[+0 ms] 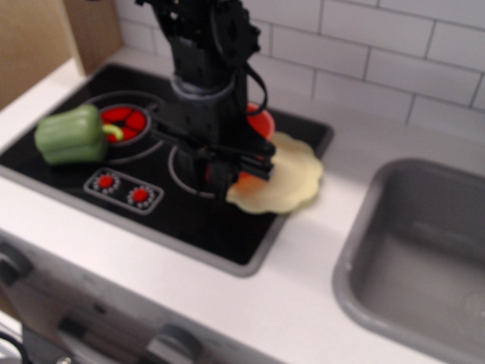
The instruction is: Put cup on plate
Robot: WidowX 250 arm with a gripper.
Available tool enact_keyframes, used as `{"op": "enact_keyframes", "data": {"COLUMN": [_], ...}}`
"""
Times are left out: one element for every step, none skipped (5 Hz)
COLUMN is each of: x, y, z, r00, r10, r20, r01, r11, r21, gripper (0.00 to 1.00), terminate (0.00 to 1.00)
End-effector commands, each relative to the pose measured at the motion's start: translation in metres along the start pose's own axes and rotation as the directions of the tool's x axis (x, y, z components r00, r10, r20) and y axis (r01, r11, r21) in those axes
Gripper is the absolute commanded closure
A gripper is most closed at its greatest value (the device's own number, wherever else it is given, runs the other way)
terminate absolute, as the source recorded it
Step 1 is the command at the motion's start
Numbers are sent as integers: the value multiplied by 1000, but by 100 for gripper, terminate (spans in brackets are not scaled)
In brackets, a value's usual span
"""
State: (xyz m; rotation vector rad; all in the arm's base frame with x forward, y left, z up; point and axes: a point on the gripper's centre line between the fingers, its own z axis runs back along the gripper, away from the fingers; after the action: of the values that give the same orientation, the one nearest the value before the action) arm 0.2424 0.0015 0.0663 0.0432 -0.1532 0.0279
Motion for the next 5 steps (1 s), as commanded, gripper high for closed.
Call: {"op": "enact_keyframes", "data": {"x": [8,12,12,17,19], "y": [-7,-9,-9,-8,-6], "z": [0,-4,-4,-2,-1], "r00": [999,999,999,999,999], "r10": [-21,-15,-13,34,48], "r20": [36,33,32,29,17], "r01": [22,15,14,-33,-48], "r11": [999,1000,1000,999,998], "r21": [-24,-13,-12,-23,-29], "gripper": [100,100,0,0,0], "terminate": [0,0,0,0,0]}}
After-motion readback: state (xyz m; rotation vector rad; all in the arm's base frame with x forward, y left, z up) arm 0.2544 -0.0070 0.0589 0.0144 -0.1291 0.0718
